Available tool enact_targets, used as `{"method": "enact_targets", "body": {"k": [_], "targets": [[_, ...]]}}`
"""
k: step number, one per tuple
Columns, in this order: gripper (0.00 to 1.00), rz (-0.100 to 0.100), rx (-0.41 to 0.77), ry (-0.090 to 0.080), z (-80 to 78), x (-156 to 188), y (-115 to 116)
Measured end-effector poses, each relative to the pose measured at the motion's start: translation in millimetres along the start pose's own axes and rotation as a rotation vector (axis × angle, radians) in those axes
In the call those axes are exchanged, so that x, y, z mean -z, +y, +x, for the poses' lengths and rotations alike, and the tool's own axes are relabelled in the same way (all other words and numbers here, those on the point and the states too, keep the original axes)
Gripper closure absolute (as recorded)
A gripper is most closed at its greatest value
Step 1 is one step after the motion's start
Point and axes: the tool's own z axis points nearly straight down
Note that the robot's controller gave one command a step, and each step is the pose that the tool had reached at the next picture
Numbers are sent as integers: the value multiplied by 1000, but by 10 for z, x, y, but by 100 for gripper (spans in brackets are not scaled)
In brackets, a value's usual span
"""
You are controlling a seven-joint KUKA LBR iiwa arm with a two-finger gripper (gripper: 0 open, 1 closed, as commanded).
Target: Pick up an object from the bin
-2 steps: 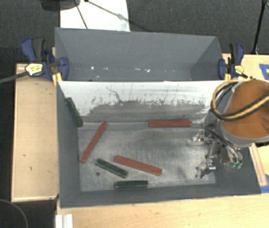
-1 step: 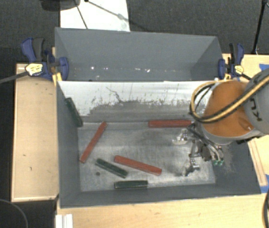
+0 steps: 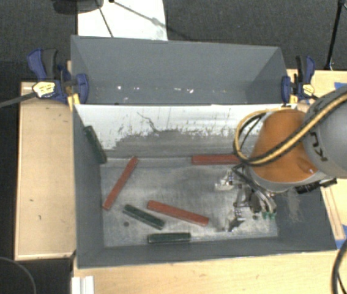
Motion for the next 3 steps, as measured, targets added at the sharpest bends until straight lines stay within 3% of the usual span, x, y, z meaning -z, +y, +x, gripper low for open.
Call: {"method": "enact_targets", "body": {"k": [1, 2, 3], "targets": [[0, 0, -4, -1, -38, 37, 336], [100, -2, -48, -7, -150, -62, 882], [100, -2, -46, -7, -150, -62, 881]]}}
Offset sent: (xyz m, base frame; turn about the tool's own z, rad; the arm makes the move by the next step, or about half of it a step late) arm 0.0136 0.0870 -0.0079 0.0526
